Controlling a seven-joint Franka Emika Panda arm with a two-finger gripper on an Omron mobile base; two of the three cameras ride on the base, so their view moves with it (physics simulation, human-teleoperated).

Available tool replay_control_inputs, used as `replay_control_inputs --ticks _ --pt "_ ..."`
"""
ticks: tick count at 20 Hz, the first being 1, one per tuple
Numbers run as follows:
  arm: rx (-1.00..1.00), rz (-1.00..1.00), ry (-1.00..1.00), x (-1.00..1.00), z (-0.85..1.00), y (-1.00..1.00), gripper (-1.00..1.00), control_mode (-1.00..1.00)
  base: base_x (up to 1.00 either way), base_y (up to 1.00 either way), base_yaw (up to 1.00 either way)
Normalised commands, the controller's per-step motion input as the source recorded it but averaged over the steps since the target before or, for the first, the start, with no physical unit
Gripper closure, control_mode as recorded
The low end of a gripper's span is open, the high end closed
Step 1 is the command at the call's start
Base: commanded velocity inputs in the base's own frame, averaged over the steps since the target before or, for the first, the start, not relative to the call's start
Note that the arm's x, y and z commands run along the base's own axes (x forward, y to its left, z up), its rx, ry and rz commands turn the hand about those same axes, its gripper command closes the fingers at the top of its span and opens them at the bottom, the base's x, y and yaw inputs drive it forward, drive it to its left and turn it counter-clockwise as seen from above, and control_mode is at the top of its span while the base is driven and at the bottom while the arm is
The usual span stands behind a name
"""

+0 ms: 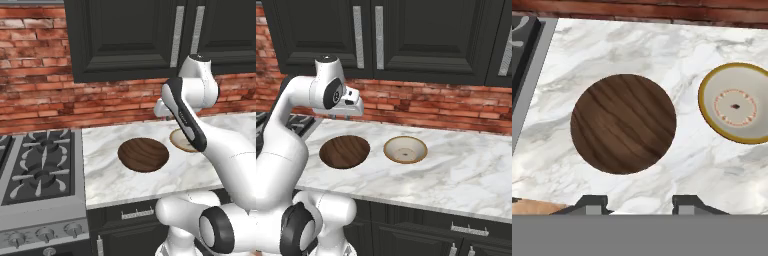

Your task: Open the cabinet. Pick the bowls from the counter and place them in the cabinet. Then close the cabinet.

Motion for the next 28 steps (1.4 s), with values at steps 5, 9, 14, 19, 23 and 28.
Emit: replay_control_inputs --ticks 5,9,14,19,23,28 --pt "0.0 0.0 -0.08 -0.25 0.0 0.0 -1.0 -1.0 0.0 0.0 0.0" --pt "-0.01 0.0 -0.33 -0.45 0.3 0.0 -1.0 -1.0 0.0 0.0 0.0" --pt "-0.02 0.0 -0.37 -0.49 0.46 -0.02 -1.0 -1.0 0.0 0.0 0.0" --pt "0.0 0.0 -0.17 -0.32 0.41 -0.11 -1.0 -1.0 0.0 0.0 0.0" --pt "0.0 0.0 -0.02 -0.1 0.39 -0.23 -1.0 -1.0 0.0 0.0 0.0" --pt "0.0 -0.02 -0.04 -0.01 0.46 -0.22 -1.0 -1.0 0.0 0.0 0.0"
